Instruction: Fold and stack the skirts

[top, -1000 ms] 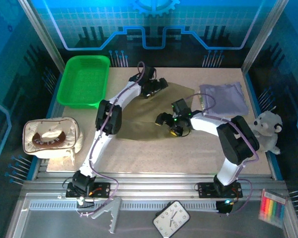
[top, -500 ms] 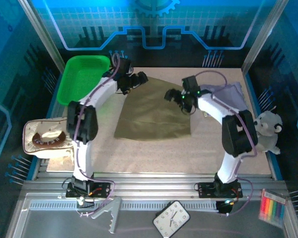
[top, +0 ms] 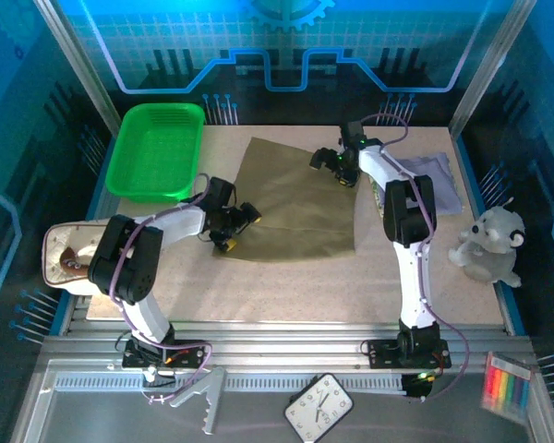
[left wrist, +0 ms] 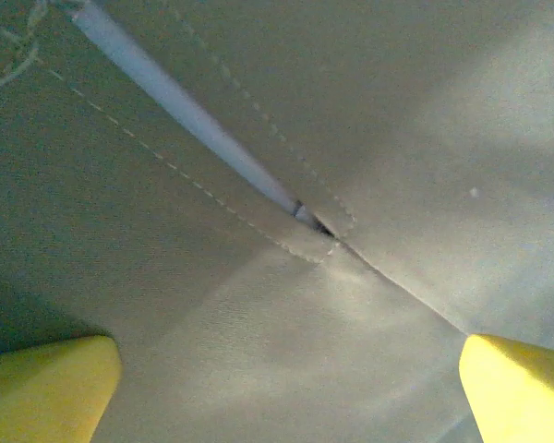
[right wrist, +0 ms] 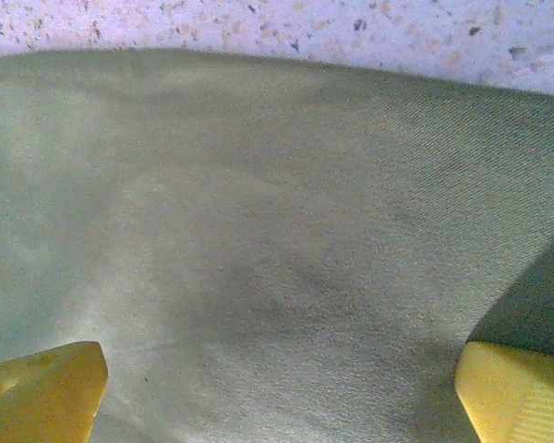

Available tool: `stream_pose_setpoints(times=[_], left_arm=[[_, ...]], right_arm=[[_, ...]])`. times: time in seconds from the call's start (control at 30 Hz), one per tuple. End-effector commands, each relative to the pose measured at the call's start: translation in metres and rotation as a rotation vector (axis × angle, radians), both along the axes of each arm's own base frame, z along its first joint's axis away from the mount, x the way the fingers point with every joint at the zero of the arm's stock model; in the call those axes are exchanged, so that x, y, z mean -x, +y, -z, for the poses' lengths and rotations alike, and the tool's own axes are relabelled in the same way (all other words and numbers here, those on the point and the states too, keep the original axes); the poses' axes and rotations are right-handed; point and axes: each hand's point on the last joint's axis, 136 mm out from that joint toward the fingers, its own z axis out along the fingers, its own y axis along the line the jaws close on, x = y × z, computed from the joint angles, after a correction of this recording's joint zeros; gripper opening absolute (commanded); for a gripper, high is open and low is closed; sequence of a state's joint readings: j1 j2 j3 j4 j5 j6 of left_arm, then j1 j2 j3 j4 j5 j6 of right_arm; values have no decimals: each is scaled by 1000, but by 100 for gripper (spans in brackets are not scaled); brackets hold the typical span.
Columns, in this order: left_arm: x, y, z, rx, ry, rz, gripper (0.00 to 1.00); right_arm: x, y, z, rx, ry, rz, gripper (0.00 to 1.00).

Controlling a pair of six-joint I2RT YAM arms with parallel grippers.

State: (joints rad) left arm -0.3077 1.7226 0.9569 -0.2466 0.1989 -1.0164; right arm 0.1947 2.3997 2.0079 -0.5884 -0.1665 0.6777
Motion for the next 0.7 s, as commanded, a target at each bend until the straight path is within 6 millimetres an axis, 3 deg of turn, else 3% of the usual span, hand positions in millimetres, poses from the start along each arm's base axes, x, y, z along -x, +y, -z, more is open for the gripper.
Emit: stream_pose_setpoints(times=[0.0,0.13,0.23,0.33,0.47,0.57,0.67], left_arm=[[14,12,9,-17,31,-95,99],[23,14,-14,-12,-11,-75,99],[37,27,-40,-53,-39,-84,99],[70,60,-49,-177,10,-154,99],[112,93,-39,-279,80,-254,97],[124,95,-30,-246,96,-285,85],[123,88,-21,-168,94,-302,70]], right_arm=[[1,-3,18,-9,66,11,100],[-4,4,4,-34,39,-14,100],[-3,14,-36,-93,-66,-29,100],[8,15,-82,-115,-196,-14,100],[39,-6,-130,144,-332,-10,100],[67,-26,-154,318,-396,24,100],[94,-57,-162,391,-431,130,100]])
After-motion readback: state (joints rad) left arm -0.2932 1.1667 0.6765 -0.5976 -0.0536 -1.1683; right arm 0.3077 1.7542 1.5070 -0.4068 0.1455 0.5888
